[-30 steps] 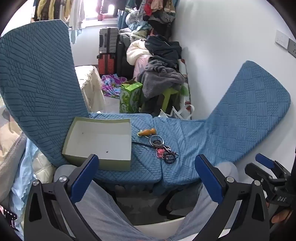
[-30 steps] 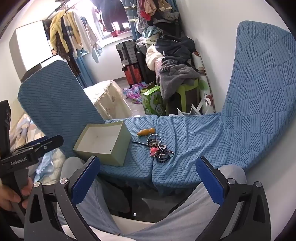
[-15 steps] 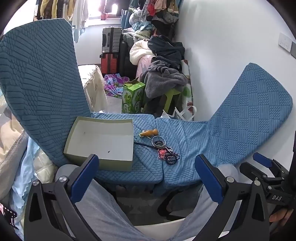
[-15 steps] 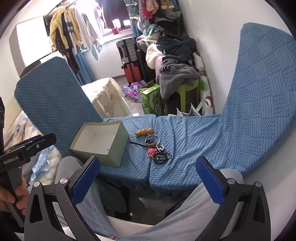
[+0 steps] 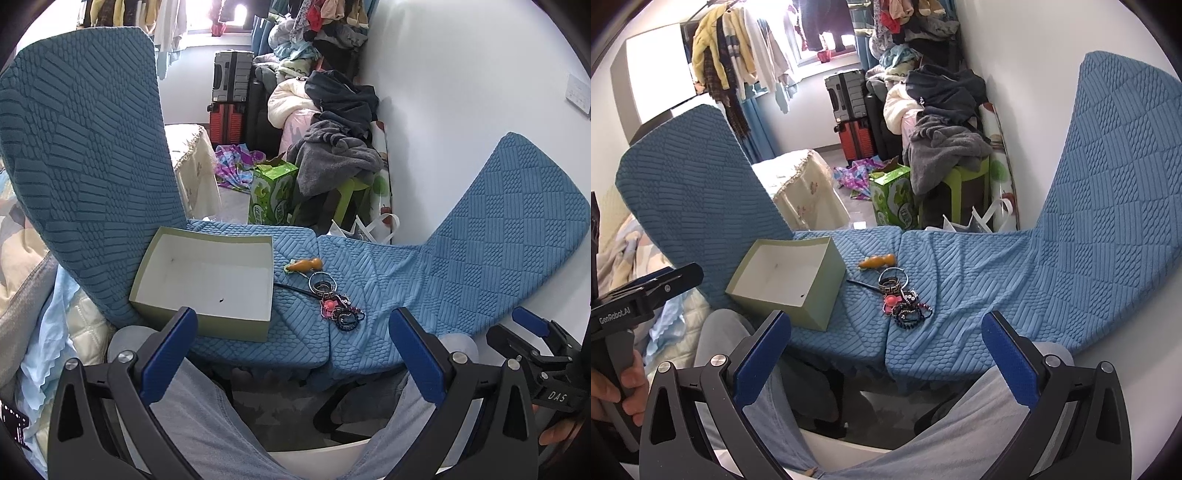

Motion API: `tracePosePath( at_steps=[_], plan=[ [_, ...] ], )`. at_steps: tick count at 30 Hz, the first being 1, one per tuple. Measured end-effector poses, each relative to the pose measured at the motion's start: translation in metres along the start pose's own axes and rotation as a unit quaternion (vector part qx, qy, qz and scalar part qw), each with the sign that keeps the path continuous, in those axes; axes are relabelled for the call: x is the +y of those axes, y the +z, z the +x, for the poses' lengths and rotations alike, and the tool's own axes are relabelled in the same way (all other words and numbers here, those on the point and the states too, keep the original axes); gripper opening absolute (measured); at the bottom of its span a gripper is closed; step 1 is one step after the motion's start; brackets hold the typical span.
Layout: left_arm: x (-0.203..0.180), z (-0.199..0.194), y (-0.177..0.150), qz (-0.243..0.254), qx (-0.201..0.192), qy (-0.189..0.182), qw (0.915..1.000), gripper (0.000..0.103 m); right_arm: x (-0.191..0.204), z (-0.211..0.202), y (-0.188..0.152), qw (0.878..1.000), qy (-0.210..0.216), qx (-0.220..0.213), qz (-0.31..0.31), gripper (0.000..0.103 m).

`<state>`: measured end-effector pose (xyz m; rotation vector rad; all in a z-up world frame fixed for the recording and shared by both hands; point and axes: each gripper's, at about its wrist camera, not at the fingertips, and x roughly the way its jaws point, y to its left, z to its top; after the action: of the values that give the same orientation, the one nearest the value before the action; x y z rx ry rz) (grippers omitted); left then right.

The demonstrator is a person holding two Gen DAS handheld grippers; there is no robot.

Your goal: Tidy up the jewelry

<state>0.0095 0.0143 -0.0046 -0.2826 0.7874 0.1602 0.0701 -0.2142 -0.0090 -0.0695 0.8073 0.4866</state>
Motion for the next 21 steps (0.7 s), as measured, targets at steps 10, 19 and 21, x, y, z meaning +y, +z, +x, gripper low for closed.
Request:
tracePosePath(
  at_steps=[10,19,21],
  plan=[
    [0.009,-0.002,-0.007,-0.007,-0.003,0.018,0.9998,0.103,-0.002,-0.008,-0.008,1.000,-0.018,-0.013,0.002,0.103],
    [0.008,-0.001,-0.012,0.001,-0.004,0.013,0.9999,0.103,-0.001,-0.009,-0.011,1.000,-0.016,-0.014,0.001,0.103],
    [0.008,-0.001,-0.012,0.002,-0.004,0.013,0.9999,0.103,-0.001,-0.009,-0.012,1.000,-0.014,-0.016,0.002,0.103]
  ],
)
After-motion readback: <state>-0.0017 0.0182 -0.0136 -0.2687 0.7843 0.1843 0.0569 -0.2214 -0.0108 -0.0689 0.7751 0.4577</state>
